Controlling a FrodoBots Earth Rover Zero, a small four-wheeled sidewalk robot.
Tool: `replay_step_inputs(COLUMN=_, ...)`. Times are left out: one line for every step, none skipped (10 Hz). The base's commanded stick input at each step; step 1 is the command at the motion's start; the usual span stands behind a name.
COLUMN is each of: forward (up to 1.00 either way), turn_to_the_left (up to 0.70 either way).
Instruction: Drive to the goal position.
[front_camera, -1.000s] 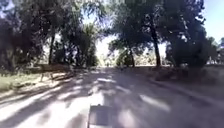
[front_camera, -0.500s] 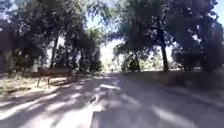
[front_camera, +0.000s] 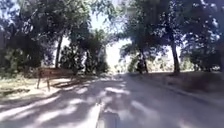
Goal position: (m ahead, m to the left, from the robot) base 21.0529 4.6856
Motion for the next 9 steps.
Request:
replay_step_inputs(forward=1.0, turn_to_the_left=0.0)
replay_step_inputs(forward=1.0, turn_to_the_left=0.0)
replay_step_inputs(forward=1.0, turn_to_the_left=0.0)
replay_step_inputs(forward=1.0, turn_to_the_left=0.0)
replay_step_inputs(forward=1.0, turn_to_the_left=0.0)
replay_step_inputs(forward=1.0, turn_to_the_left=0.0)
replay_step_inputs(forward=1.0, turn_to_the_left=0.0)
replay_step_inputs(forward=1.0, turn_to_the_left=0.0)
replay_step_inputs(forward=1.0, turn_to_the_left=0.0)
